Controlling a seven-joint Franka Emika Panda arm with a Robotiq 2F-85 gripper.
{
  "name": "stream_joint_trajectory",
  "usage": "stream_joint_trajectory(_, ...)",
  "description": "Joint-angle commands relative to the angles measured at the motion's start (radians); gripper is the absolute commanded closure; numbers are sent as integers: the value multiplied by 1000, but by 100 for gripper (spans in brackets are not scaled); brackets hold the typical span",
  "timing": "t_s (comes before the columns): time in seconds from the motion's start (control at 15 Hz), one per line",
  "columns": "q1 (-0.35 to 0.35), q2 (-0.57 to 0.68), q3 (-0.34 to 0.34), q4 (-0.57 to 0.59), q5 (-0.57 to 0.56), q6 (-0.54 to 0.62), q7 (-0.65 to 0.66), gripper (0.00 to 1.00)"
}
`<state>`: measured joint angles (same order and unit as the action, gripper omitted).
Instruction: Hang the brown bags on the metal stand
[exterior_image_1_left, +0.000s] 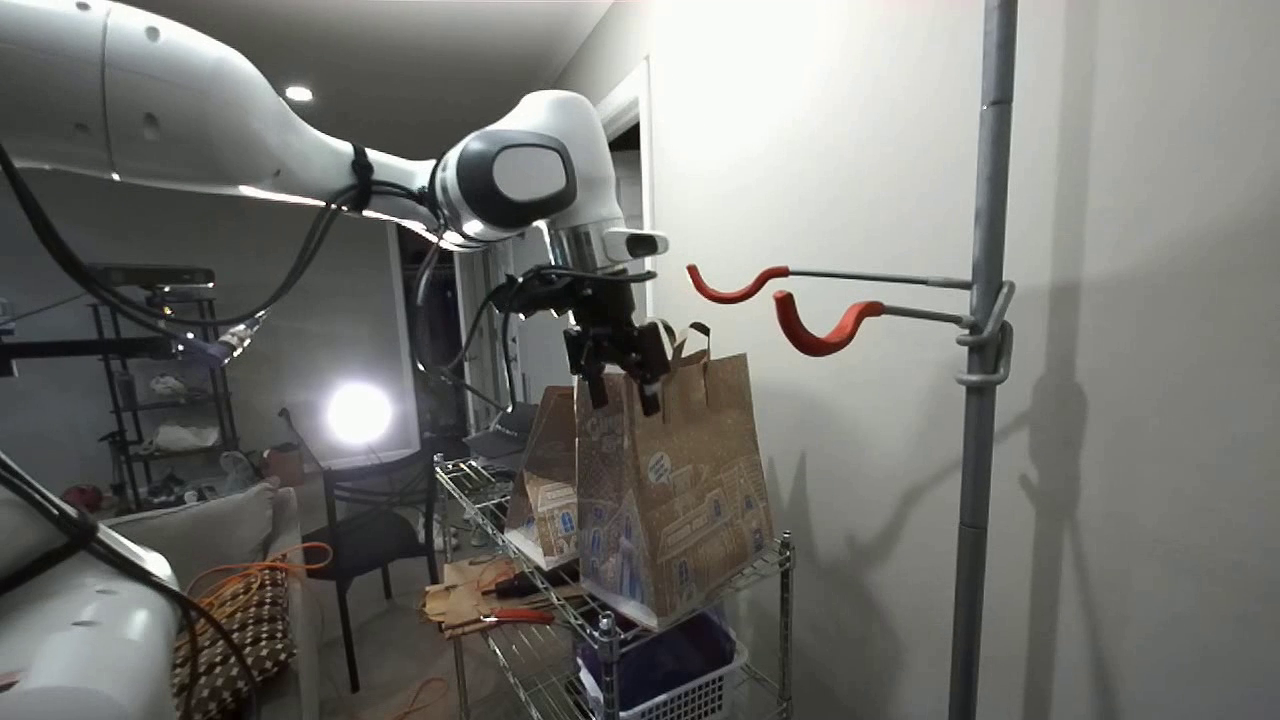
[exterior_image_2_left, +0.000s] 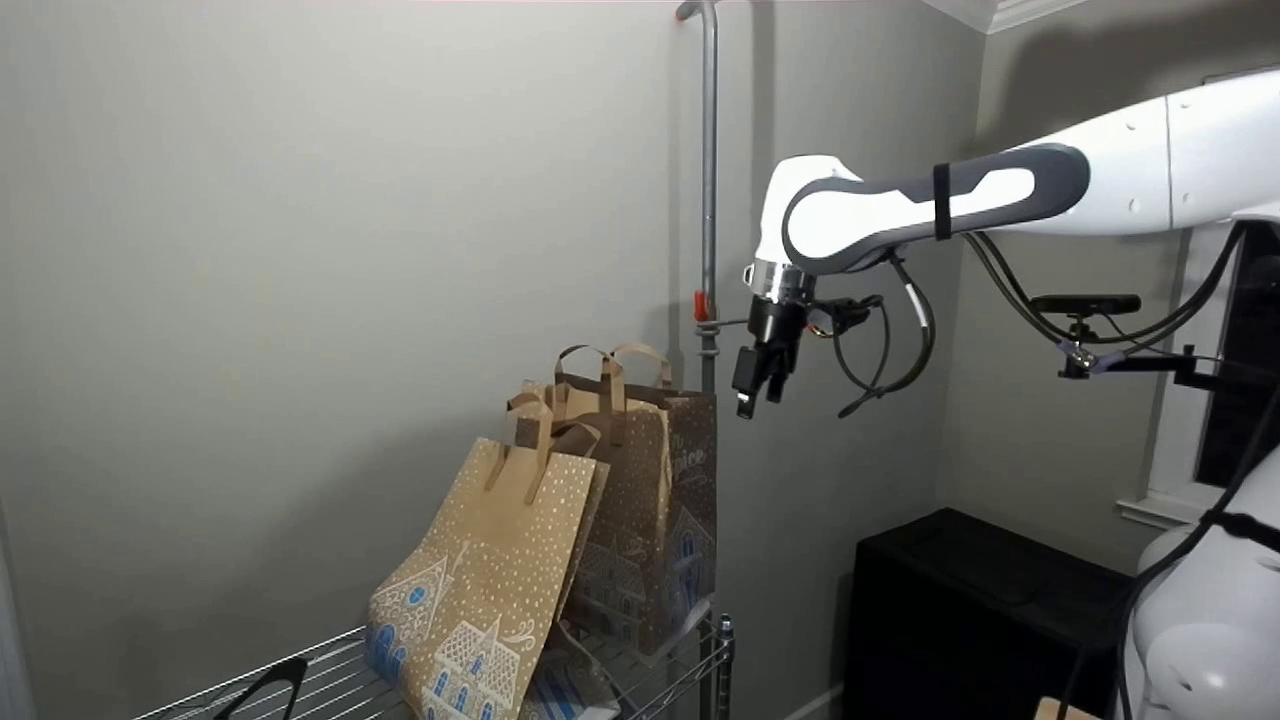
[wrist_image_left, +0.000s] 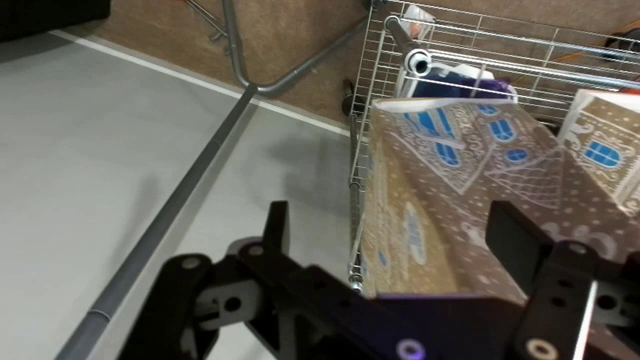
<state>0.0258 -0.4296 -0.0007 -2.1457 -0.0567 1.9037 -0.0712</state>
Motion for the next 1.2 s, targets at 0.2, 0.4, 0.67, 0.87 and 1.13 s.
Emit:
stream_joint_trajectory(0.2,31,40,110,108,8,-76,181,0)
stream_joint_trajectory(0.4,50,119,148,205,-5,-41,189,0)
stream_joint_trajectory(0.67,40,311,192,448,-94,-16,171,0)
stream_joint_trajectory(0.87,71,440,193,616,-142,-45,162,0)
stream_joint_trajectory(1.13,111,552,181,767,-192,-87,152,0)
